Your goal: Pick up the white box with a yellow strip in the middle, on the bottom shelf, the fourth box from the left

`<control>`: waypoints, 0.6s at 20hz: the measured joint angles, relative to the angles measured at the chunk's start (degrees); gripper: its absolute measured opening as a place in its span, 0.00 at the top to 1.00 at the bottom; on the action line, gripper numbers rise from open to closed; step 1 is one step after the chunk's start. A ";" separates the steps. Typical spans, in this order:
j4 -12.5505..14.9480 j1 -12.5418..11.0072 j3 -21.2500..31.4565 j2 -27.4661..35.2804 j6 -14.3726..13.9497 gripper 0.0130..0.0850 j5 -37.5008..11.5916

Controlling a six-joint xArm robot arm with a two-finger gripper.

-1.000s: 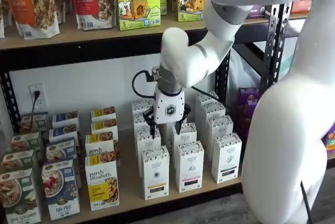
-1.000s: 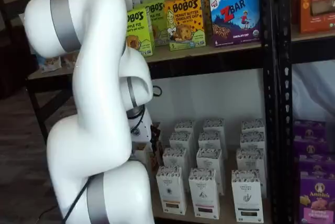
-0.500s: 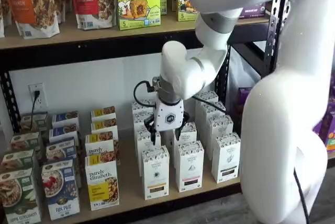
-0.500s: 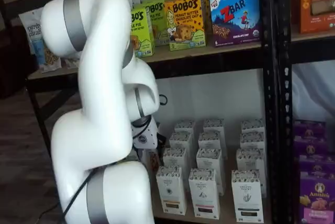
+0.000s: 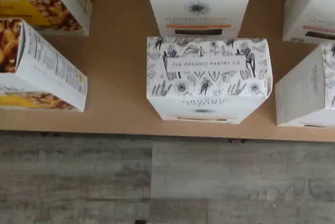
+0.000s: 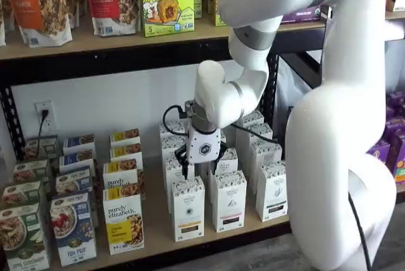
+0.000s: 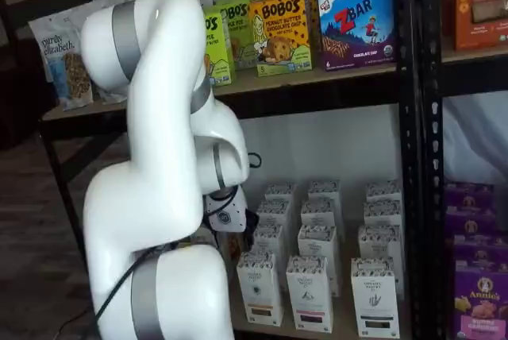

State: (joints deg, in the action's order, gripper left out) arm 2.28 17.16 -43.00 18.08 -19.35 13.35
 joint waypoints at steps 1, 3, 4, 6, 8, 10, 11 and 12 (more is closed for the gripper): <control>0.05 -0.10 -0.32 0.44 0.06 0.00 -0.13; -0.36 -0.35 -1.19 1.55 0.73 0.00 -0.39; -0.85 -0.52 -1.69 2.20 1.35 0.00 -0.60; -1.08 -0.94 -2.80 3.45 1.98 0.00 -0.80; -1.26 -1.35 -3.90 4.64 2.60 0.00 -0.94; -2.47 -1.65 -4.92 5.78 4.10 0.00 -1.20; -3.27 -1.73 -5.35 6.26 4.94 0.00 -1.30; -3.58 -1.84 -5.74 6.67 5.35 0.00 -1.30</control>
State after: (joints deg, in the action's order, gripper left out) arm -1.30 15.32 -48.74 24.75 -14.00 12.05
